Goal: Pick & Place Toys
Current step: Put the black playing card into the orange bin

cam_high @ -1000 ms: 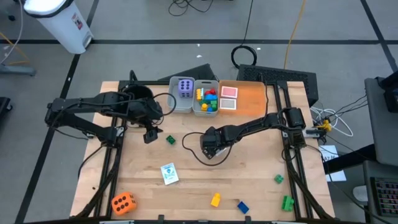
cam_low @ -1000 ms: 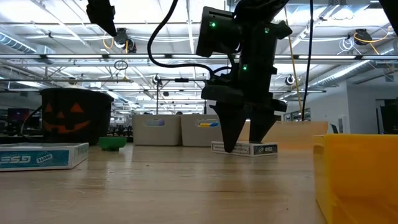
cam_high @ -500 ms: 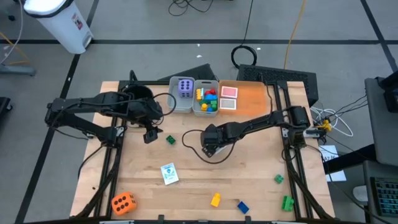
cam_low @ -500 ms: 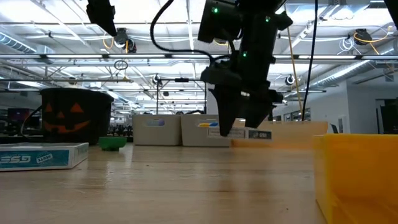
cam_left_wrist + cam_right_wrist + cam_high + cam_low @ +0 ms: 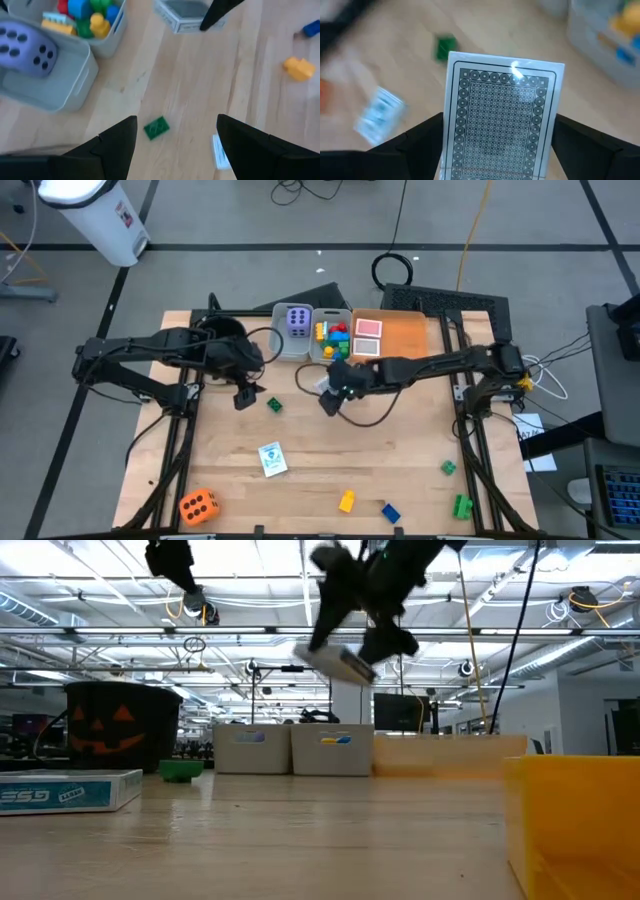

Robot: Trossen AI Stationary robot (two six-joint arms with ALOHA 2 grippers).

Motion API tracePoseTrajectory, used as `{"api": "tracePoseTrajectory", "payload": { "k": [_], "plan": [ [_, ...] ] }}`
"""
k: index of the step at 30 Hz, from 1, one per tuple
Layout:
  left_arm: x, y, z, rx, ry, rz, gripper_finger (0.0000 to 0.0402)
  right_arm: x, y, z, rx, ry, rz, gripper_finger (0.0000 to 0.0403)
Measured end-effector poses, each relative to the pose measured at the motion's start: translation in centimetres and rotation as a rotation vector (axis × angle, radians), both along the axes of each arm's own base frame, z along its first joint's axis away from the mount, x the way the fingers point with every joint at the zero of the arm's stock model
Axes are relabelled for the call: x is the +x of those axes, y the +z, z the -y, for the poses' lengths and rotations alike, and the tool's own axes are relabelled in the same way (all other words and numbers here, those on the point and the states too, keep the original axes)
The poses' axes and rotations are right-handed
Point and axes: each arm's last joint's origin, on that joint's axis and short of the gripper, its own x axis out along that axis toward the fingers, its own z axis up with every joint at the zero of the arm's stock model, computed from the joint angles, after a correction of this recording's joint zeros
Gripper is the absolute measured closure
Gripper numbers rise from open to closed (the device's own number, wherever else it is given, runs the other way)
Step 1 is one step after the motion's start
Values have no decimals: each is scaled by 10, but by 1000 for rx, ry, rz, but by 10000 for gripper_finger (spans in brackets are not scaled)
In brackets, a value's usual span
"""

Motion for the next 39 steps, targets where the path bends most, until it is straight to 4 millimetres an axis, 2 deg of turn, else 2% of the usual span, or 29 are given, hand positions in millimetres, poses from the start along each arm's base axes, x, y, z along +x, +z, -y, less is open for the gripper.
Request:
{"api": "tracePoseTrajectory", "payload": {
  "k": [6,11,19,25,39],
  "plan": [
    [7,6,0,66,-82,86,119,-9,36,4,-31,24,168,89],
    [16,8,-4,142,-145,148,119,-18,53,7,-15,52,229,90],
    [44,7,-11,326,-295,232,119,-13,61,5,94,185,336,90],
    [57,1,-12,434,-407,228,119,-13,62,6,114,269,344,89],
    [61,-2,-9,567,-566,201,119,-14,65,13,206,443,378,91]
  ]
}}
